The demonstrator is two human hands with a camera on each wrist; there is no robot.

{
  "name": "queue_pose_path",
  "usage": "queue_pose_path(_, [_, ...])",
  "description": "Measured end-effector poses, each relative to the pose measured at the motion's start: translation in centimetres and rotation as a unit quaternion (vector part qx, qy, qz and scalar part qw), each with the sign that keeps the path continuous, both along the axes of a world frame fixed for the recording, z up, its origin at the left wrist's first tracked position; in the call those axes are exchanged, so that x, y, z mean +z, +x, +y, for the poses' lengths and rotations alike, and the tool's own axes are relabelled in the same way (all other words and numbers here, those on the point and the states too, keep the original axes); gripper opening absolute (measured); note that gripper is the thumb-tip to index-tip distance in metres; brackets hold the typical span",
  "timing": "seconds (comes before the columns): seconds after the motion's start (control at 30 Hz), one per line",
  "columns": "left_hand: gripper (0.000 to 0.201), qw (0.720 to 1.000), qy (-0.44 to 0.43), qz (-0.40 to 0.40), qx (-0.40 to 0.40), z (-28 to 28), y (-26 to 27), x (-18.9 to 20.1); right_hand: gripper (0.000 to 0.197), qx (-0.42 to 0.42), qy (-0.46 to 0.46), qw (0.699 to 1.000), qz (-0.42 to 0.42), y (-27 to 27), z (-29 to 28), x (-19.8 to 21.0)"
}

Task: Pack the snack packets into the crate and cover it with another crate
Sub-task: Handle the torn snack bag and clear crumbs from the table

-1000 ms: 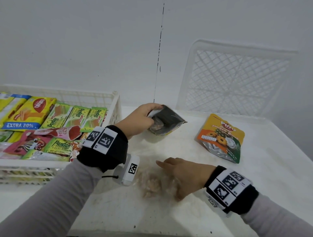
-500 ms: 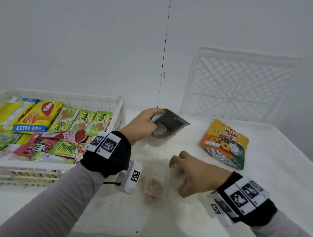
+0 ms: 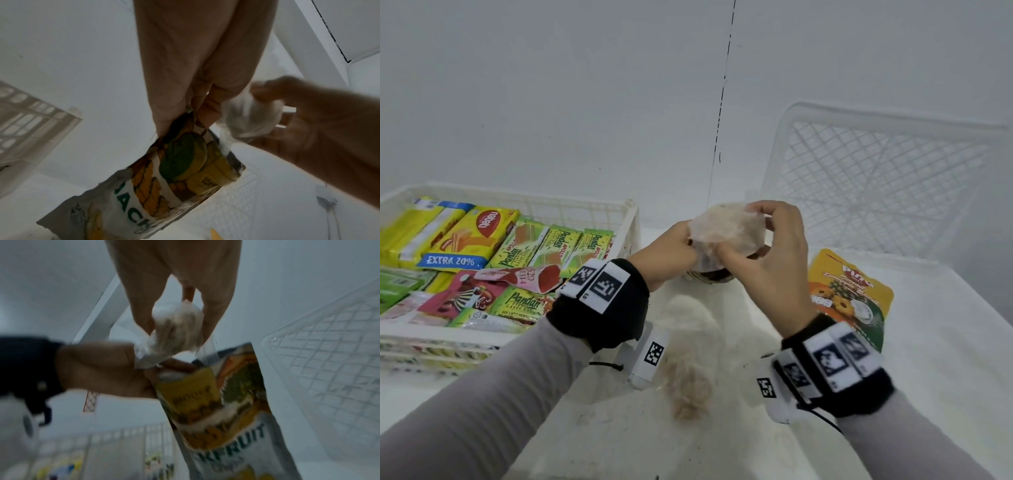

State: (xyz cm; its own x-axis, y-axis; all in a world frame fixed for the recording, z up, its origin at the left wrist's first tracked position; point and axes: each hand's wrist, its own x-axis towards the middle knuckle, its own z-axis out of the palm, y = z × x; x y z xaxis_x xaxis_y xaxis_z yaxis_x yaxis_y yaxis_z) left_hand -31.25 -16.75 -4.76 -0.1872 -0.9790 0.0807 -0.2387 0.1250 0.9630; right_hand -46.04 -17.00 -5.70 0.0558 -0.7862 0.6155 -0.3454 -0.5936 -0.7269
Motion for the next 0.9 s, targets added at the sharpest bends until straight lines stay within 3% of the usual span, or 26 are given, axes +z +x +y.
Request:
queue_pose_path(0.13, [0.055, 1.000, 0.013, 0.005, 0.006, -0.1, 0.1, 0.2, 0.047, -0.048, -0.123, 0.991, 0.038, 0.9, -1.3, -1.7])
queue_pose_path(0.33, [0.049, 0.998, 0.019, 0.007, 0.051, -0.9, 0.4, 0.3, 0.031, -0.048, -0.171, 0.965, 0.193, 1.5, -1.1, -2.6])
queue_pose_path(0.6, [0.052, 0.997, 0.003, 0.024, 0.079, -1.0, 0.7, -0.3, 0.016, 0.032, -0.129, 0.940, 0.314, 1.8, -1.4, -0.9])
queue_pose_path(0.7, [0.058, 0.996, -0.011, 0.000, 0.087, -1.0, 0.7, -0.4, 0.004, 0.039, -0.099, 0.914, 0.391, 2.0, -2.0, -0.4])
queue_pose_path(0.9, [0.059, 0.998, -0.015, -0.005, 0.055, -0.6, 0.5, -0.6, 0.021, 0.067, -0.048, 0.878, 0.472, 3.6, -3.8, -0.9])
